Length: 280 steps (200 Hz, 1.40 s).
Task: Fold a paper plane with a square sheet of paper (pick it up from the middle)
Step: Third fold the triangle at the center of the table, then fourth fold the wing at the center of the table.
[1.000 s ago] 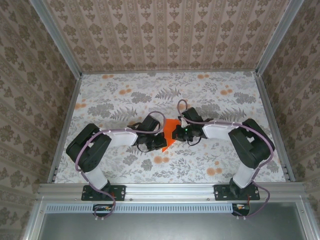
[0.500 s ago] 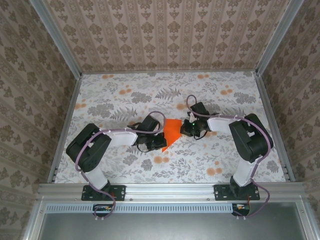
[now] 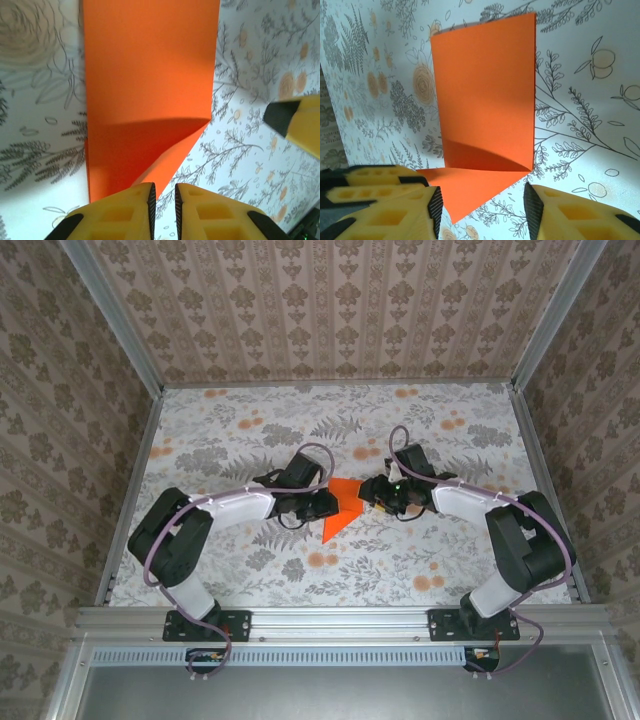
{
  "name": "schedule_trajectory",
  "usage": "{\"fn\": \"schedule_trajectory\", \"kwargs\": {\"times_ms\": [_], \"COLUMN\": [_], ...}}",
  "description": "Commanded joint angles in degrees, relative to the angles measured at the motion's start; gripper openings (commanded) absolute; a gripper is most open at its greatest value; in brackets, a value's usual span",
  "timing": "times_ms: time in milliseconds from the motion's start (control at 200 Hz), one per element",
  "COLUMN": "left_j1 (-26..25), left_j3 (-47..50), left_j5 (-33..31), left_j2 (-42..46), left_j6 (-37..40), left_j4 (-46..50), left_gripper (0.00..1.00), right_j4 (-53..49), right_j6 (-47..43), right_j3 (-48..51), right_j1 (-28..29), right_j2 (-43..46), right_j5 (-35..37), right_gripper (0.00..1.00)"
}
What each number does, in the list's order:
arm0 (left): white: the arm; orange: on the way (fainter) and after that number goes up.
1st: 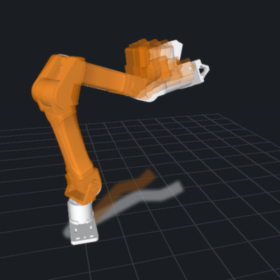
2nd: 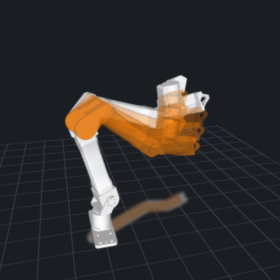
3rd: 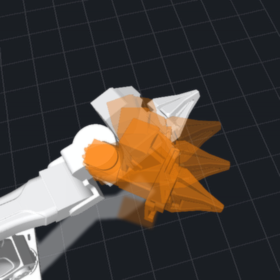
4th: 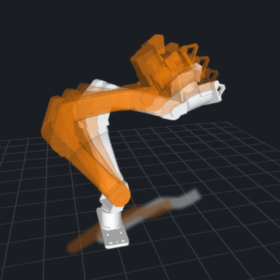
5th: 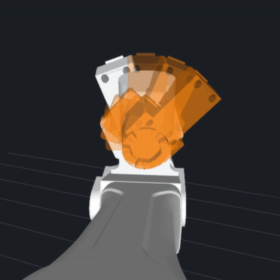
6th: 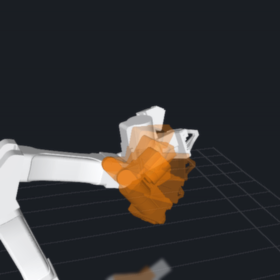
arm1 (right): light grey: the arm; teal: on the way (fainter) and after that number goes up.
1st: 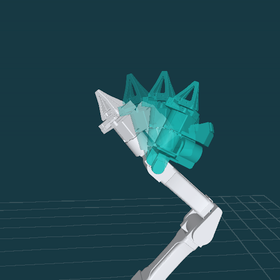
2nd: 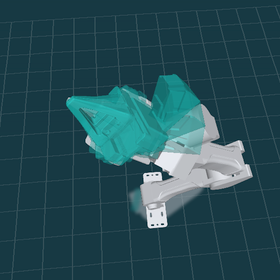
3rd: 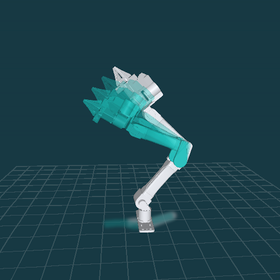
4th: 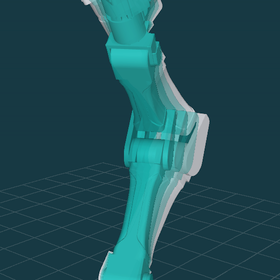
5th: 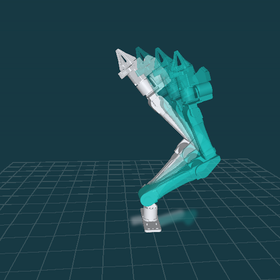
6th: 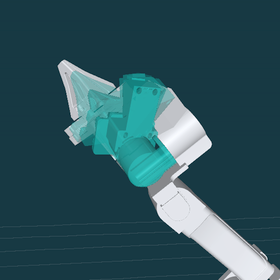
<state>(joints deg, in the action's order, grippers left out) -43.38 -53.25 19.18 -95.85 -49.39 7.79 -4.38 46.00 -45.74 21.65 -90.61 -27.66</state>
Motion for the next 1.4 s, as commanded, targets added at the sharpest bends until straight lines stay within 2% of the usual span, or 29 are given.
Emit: {"fn": "schedule_trajectory", "kwargs": {"times_ms": [0, 205, 525, 1115, 1395], "left_j1": [0.4, 0.54, 0.57, 1.01, 1.04], "left_j3": [-2.06, -3.97, -4.16, -3.27, -3.07], "left_j5": [-2.31, -3.25, -6.74, -6.61, -6.47], "left_j2": [-1.17, -4.68, -7.67, -8.46, -8.38], "left_j6": [0.82, 0.96, 1.39, 0.17, 0.15], "left_j4": [1.61, 1.72, 4.82, 5.39, 5.13], "left_gripper": [0.17, 0.09, 0.03, 0.02, 0.02], "right_j4": [4.49, 6.05, 5.9, 8.94, 12.05], "right_j6": [4.77, 6.73, 7.97, 9.5, 11.16], "right_j3": [1.74, 2.06, 1.46, 0.38, 0.65], "right_j1": [0.06, 0.16, 0.66, 2.09, 2.26], "right_j2": [-1.14, -4.11, -6.94, -9.76, -10.58], "right_j5": [-3.69, -4.43, -4.61, -6.82, -8.52], "right_gripper": [0.51, 0.51, 0.48, 0.38, 0.3]}}
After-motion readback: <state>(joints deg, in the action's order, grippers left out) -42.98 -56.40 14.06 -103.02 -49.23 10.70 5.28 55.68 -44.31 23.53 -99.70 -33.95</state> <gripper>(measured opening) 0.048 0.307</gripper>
